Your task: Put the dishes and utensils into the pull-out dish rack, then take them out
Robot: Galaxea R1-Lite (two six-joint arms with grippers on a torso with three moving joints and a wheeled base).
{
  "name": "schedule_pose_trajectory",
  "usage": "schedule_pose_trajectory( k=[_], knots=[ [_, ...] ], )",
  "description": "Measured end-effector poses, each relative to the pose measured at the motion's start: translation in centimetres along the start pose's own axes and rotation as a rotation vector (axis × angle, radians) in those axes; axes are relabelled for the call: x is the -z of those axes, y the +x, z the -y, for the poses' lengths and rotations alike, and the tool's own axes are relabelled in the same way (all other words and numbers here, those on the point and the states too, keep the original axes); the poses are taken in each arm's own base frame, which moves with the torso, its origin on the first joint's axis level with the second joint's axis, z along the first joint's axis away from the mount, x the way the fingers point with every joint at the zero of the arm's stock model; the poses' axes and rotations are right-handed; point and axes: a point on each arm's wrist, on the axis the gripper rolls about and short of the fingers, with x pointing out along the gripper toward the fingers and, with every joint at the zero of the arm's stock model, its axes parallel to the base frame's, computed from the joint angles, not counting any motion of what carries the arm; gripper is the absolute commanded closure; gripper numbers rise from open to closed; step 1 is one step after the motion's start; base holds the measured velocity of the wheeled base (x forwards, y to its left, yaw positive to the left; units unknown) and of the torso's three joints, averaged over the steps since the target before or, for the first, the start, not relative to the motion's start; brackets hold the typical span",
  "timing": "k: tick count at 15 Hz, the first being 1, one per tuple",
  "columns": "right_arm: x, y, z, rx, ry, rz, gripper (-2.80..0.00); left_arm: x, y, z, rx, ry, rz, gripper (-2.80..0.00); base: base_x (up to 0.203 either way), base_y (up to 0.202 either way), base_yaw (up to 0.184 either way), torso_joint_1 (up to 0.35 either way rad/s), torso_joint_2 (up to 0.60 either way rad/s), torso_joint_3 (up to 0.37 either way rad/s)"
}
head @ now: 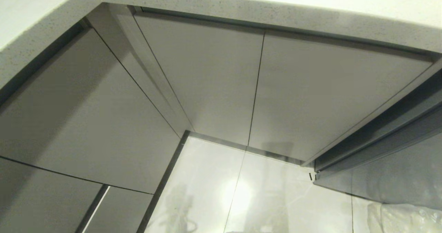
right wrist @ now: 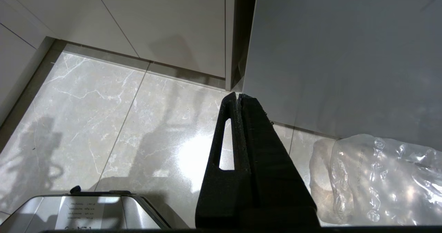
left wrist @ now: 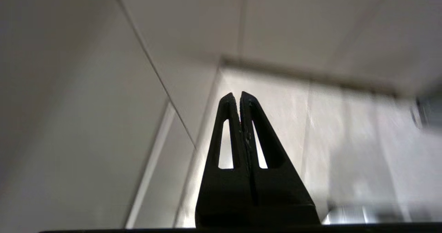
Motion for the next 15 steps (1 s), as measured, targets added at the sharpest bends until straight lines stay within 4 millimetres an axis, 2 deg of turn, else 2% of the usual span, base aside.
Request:
schedule_pose_trajectory(
  k=[2,6,15],
  knots=[
    [0.00,0.00,0.00,0.000,0.000,0.000,0.00,0.50,-0.03,0.11,0.038,0.008,-0.049,0.00,0.000,0.000,0.000,0.000,0.00,0.000],
    [0.00,0.00,0.00,0.000,0.000,0.000,0.00,0.42,-0.01,-0.01,-0.015,-0.142,-0.037,0.00,0.000,0.000,0.000,0.000,0.00,0.000],
    [0.00,0.00,0.00,0.000,0.000,0.000,0.00,0.44,0.00,-0.01,-0.017,-0.143,-0.038,0.00,0.000,0.000,0.000,0.000,0.00,0.005]
  ],
)
